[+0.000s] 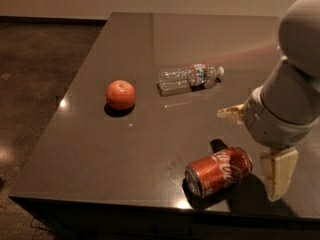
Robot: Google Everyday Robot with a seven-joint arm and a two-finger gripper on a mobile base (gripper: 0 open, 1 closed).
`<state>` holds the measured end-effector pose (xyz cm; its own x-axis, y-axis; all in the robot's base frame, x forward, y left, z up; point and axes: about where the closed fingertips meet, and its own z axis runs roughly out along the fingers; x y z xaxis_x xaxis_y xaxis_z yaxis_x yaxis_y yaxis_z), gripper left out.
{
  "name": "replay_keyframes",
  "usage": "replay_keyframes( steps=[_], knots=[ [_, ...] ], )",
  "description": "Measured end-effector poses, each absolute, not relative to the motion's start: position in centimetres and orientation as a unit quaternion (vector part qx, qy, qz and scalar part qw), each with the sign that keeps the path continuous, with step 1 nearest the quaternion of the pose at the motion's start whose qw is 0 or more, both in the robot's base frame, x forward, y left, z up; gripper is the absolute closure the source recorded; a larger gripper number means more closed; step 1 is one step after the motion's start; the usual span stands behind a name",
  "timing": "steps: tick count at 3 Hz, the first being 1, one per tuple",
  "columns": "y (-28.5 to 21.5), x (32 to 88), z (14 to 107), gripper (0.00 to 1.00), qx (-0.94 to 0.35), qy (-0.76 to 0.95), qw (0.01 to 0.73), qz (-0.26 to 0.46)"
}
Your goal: Place coke can upright
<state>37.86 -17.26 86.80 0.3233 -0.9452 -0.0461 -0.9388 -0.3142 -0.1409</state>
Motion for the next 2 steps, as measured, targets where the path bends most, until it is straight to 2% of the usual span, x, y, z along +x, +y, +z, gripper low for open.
replay_keyframes(
  steps=[2],
  knots=[
    [-15.7,36.0,84.5,0.0,-0.832,0.552,0.059,-0.005]
  ],
)
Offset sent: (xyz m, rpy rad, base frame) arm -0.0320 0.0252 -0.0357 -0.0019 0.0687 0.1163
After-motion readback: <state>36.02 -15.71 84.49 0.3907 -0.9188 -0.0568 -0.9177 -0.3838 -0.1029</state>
